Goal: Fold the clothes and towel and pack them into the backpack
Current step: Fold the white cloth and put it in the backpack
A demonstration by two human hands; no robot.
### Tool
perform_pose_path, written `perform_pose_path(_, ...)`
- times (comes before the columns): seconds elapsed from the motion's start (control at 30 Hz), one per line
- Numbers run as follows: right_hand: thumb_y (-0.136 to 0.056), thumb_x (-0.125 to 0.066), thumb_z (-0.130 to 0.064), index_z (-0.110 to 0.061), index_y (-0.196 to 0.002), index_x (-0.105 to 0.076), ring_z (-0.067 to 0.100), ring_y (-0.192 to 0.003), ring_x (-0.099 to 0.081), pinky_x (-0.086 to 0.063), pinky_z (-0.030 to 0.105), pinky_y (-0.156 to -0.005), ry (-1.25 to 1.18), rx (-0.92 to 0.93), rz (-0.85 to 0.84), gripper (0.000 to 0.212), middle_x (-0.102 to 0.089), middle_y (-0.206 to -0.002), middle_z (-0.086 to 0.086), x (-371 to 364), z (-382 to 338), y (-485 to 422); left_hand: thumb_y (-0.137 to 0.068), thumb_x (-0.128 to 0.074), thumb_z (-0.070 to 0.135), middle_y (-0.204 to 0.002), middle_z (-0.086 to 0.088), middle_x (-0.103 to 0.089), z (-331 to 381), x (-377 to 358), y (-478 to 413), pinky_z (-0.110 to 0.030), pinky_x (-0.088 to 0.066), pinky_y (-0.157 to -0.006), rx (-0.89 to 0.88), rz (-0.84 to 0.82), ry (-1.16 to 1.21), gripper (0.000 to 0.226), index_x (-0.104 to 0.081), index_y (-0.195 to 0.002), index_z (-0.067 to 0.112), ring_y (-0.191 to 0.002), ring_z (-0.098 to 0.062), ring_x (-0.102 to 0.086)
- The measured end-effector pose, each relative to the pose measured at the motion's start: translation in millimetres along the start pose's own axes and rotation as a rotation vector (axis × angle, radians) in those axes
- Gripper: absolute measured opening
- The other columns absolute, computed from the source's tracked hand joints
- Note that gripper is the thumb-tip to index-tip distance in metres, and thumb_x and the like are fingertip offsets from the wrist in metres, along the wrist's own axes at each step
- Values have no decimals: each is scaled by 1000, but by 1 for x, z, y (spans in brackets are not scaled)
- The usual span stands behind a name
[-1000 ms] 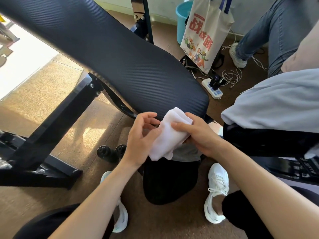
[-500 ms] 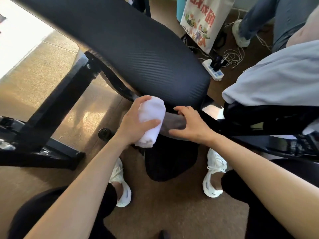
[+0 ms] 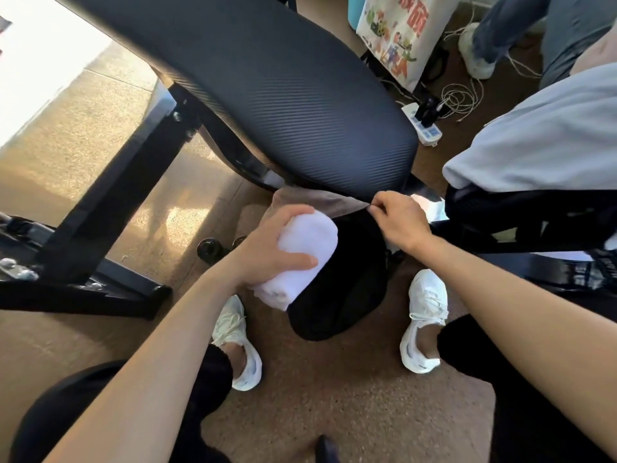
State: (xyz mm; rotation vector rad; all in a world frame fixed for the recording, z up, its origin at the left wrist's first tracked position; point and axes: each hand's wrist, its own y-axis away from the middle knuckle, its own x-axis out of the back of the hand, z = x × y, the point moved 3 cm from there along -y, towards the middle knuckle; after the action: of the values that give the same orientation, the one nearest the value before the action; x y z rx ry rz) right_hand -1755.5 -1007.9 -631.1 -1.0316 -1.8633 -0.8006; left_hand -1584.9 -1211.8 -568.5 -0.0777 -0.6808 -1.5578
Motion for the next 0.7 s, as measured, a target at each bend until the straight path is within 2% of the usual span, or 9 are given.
perform_pose_path(0.07,-99,-55,-28,-16,-91,-63,33,-100,-61,-45,41,-78,-50,-37,-12,16,-68,-101,8,0,1,-5,-78,-81,41,-141,11,-45,-9,-12,0,-39,-43,-102,50,-115,-111,79,-35,-142,51,-126,-14,-47)
perform_pose_path(0.2,-96,-56,-28,-15,-85,-64,33,-95,-62,-46,39,-77,-222,-173,-4,19,-69,-92,7,-3,5,-10,-79,-74,44,-127,2,-55,-29,-49,-4,-41,-48,-90,78,-109,-412,82,-27,-146,53,-111,-23,-58)
perform_pose_path(0.3,-94,-58,-27,-18,-81,-64,33,-94,-64,-50,40,-80,-266,-194,-19,17,-71,-91,9,1,5,-15,-77,-68,47,-128,0,-52,-48,-88,-16,-47,-51,-88,137,-118,-484,83,-22,-145,57,-110,-34,-61)
perform_pose_path(0.37,-93,-59,-26,-19,-76,-62,35,-90,-66,-53,44,-82,-304,-189,-32,18,-70,-85,8,1,7,-18,-80,-66,44,-128,-1,-50,-57,-108,-34,-43,-48,-82,132,-120,-552,82,-19,-147,54,-104,-38,-62)
perform_pose_path(0.47,-93,-61,-22,-14,-77,-64,36,-81,-70,-60,54,-77,-422,-214,-34,19,-62,-71,4,3,14,-24,-83,-65,36,-132,-5,-50,-67,-128,-68,-42,-47,-77,56,-86,-731,83,-18,-151,46,-102,-37,-63)
perform_pose_path(0.6,-96,-62,-16,-3,-87,-66,24,-74,-66,-64,47,-67,-523,-245,-63,17,-58,-73,5,6,22,-36,-73,-74,19,-127,-3,-58,-87,-152,-114,-43,-48,-74,-124,-56,-1118,93,-27,-151,40,-96,-30,-66)
perform_pose_path(0.67,-97,-63,-15,-2,-88,-67,20,-71,-63,-64,45,-67,-533,-244,-76,16,-57,-72,5,8,24,-41,-70,-77,17,-127,-3,-61,-98,-159,-138,-44,-48,-83,-169,-62,-1223,97,-31,-155,27,-98,-29,-65)
perform_pose_path(0.7,-97,-63,-15,-2,-89,-67,19,-70,-63,-64,45,-67,-540,-246,-82,16,-57,-72,5,8,24,-42,-73,-75,17,-126,-4,-62,-103,-162,-150,-44,-49,-87,-195,-59,-1271,89,-37,-153,21,-99,-29,-64)
